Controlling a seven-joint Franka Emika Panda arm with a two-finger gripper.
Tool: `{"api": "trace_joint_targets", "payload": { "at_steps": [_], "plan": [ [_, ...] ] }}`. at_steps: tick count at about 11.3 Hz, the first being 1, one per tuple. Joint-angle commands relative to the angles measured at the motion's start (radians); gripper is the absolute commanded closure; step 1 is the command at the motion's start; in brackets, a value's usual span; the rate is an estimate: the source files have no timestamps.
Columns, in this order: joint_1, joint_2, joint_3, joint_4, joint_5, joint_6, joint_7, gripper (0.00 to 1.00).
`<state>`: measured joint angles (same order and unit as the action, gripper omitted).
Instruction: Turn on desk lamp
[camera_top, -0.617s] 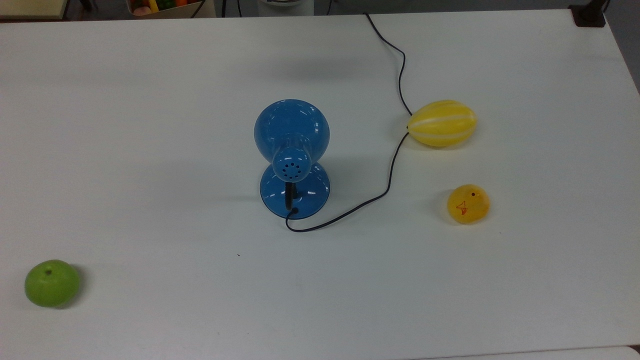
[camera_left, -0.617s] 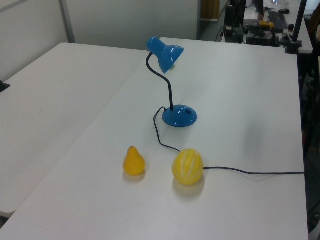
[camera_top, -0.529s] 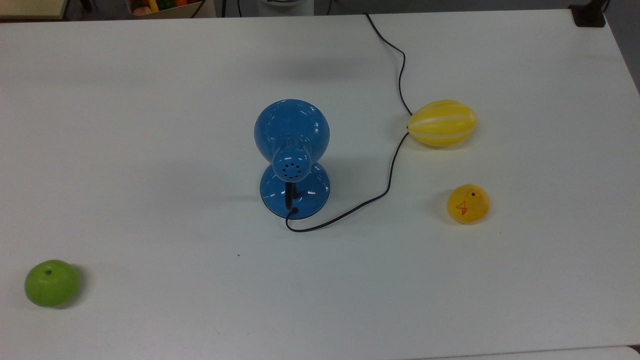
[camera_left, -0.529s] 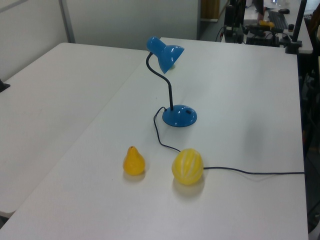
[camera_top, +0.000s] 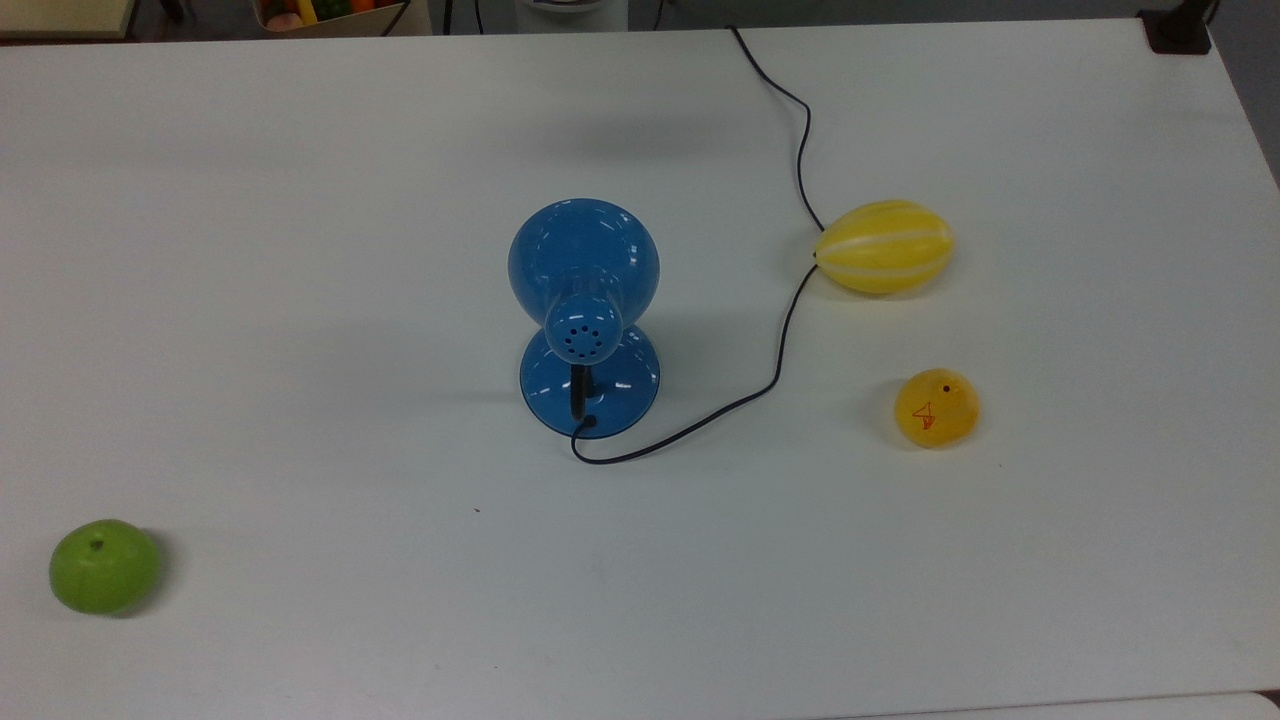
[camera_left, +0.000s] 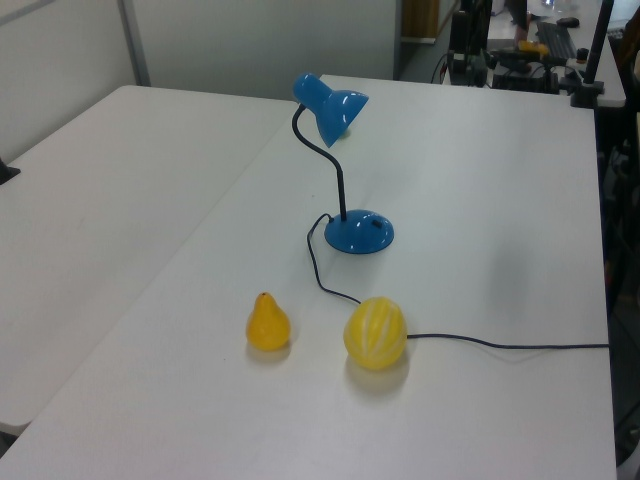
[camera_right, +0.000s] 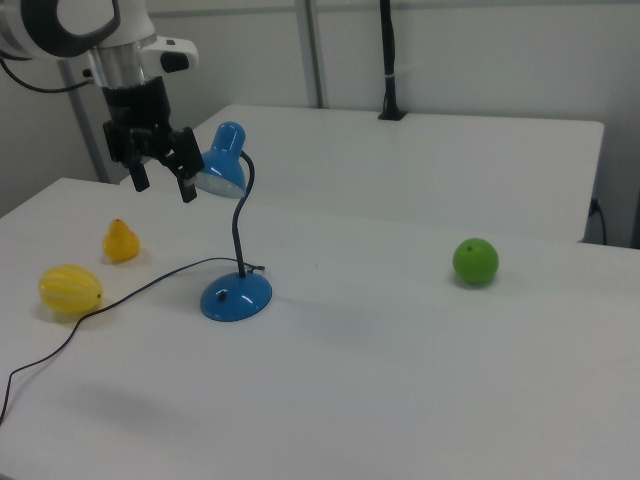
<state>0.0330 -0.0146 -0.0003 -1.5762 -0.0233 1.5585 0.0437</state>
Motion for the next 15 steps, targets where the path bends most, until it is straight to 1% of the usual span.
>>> {"api": "trace_joint_targets", "payload": {
  "at_steps": [1, 3, 4, 5, 6, 7, 13, 15],
  "plan": [
    [-0.004, -0.004, 0.002, 0.005, 0.008, -0.035, -0.027, 0.0],
    [-0.002, -0.004, 0.002, 0.005, 0.006, -0.035, -0.027, 0.0],
    [-0.002, -0.002, 0.003, 0.004, 0.005, -0.034, -0.027, 0.09],
    [-0.001, -0.002, 0.003, 0.004, 0.005, -0.031, -0.033, 0.47],
    [-0.001, -0.001, 0.003, 0.004, 0.005, -0.029, -0.034, 0.82],
    [0.001, -0.001, 0.003, 0.004, 0.005, -0.029, -0.033, 1.0],
    [0.005, -0.001, 0.005, -0.005, 0.005, -0.021, -0.033, 1.0],
    [0.008, -0.004, 0.005, -0.065, 0.005, 0.038, -0.034, 1.0]
  ]
}}
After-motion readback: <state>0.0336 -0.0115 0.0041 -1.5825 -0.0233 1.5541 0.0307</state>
